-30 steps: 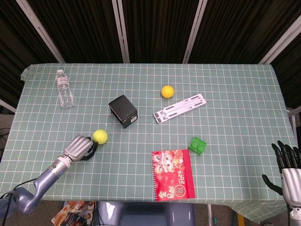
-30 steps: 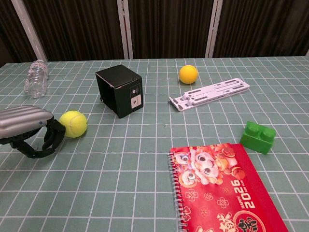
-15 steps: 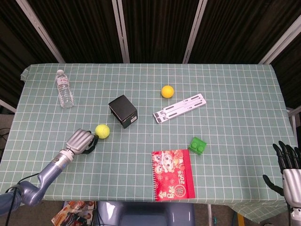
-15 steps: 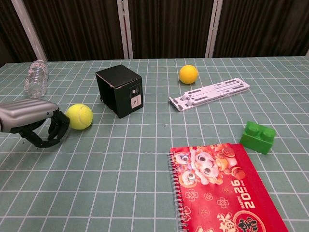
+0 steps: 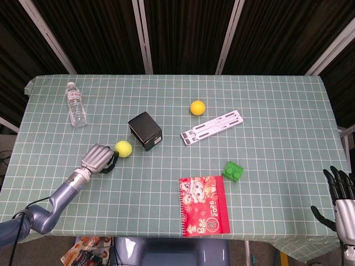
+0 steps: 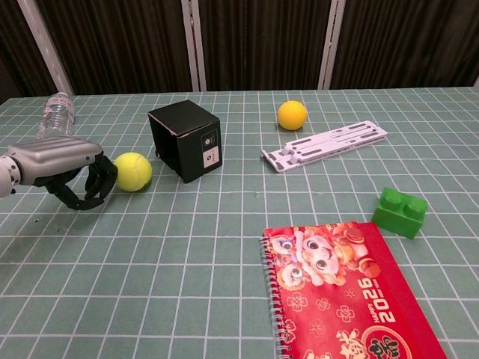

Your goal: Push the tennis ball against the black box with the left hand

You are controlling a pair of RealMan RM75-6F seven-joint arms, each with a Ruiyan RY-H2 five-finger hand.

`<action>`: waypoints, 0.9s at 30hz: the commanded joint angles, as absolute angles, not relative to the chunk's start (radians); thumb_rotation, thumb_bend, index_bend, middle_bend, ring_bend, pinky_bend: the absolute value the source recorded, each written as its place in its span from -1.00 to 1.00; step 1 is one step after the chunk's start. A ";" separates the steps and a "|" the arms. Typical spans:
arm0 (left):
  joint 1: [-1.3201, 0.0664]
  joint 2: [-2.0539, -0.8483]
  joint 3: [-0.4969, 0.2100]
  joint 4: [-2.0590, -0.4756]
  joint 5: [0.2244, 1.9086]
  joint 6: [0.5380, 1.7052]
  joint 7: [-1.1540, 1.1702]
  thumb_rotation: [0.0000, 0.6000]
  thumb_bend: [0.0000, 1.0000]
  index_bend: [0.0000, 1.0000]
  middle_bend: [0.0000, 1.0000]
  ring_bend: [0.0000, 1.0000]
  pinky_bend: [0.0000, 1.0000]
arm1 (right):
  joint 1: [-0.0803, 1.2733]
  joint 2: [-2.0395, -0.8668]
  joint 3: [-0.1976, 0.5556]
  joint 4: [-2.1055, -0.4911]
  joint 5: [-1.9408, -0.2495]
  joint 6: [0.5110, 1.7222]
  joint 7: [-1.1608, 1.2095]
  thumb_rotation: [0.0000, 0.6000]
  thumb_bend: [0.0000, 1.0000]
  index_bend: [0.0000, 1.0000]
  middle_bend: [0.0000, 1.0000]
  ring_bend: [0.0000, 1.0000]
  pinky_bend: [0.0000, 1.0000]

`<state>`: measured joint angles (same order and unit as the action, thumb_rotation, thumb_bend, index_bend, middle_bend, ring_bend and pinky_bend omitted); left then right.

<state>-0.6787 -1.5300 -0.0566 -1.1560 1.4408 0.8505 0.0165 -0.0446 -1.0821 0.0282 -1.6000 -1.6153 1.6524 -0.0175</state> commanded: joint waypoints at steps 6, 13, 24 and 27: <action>-0.708 -1.552 -0.077 -1.128 1.383 0.798 0.059 1.00 -0.17 0.16 0.26 -0.04 0.48 | -0.046 -1.079 0.031 -1.597 -1.615 1.656 -0.007 1.00 -0.50 -1.00 -1.00 -1.00 -1.00; -0.734 -1.585 -0.088 -1.076 1.361 0.769 0.069 1.00 -0.17 0.16 0.26 -0.04 0.48 | -0.045 -1.080 0.031 -1.598 -1.616 1.653 -0.011 1.00 -0.50 -1.00 -1.00 -1.00 -1.00; -0.766 -1.620 -0.096 -1.032 1.393 0.802 0.045 1.00 -0.17 0.15 0.16 -0.13 0.39 | -0.046 -1.076 0.032 -1.598 -1.617 1.655 -0.004 1.00 -0.50 -1.00 -1.00 -1.00 -1.00; -0.772 -1.632 -0.096 -1.020 1.397 0.810 0.050 1.00 -0.17 0.11 0.07 -0.21 0.26 | -0.047 -1.074 0.031 -1.599 -1.618 1.655 -0.002 1.00 -0.50 -1.00 -1.00 -1.00 -1.00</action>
